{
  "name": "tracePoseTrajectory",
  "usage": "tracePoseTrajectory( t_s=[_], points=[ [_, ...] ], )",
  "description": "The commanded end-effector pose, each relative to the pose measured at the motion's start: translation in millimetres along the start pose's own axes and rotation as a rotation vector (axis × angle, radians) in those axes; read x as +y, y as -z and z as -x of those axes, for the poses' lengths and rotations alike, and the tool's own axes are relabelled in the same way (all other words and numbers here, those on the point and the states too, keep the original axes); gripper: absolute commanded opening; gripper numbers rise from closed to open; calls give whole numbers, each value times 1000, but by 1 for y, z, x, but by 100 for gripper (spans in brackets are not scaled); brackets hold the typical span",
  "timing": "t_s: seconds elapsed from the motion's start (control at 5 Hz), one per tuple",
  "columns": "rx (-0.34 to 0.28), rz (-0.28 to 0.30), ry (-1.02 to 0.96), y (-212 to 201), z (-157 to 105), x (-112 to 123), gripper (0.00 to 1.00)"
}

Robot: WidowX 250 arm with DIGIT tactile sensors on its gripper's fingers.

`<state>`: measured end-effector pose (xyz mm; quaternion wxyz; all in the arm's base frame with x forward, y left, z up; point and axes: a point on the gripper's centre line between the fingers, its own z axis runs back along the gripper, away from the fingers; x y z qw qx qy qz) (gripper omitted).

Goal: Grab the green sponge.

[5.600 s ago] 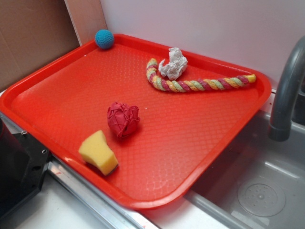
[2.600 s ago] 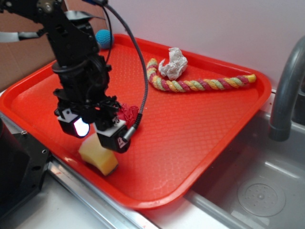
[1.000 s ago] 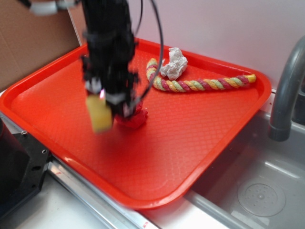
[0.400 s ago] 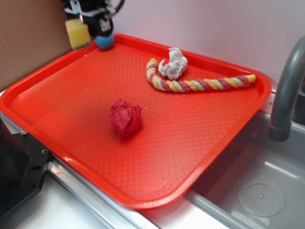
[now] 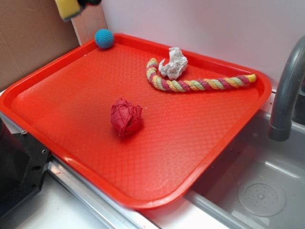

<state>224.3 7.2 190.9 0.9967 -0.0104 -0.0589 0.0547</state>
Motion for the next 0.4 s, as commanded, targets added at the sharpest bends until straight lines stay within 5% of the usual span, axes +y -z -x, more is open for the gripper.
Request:
tracePoseTrajectory(
  t_s=[0.0,0.2],
  points=[
    [-91,-5,28,-32,-4,-11,0],
    [-57,-2,27,-34,2,-7,0]
  ],
)
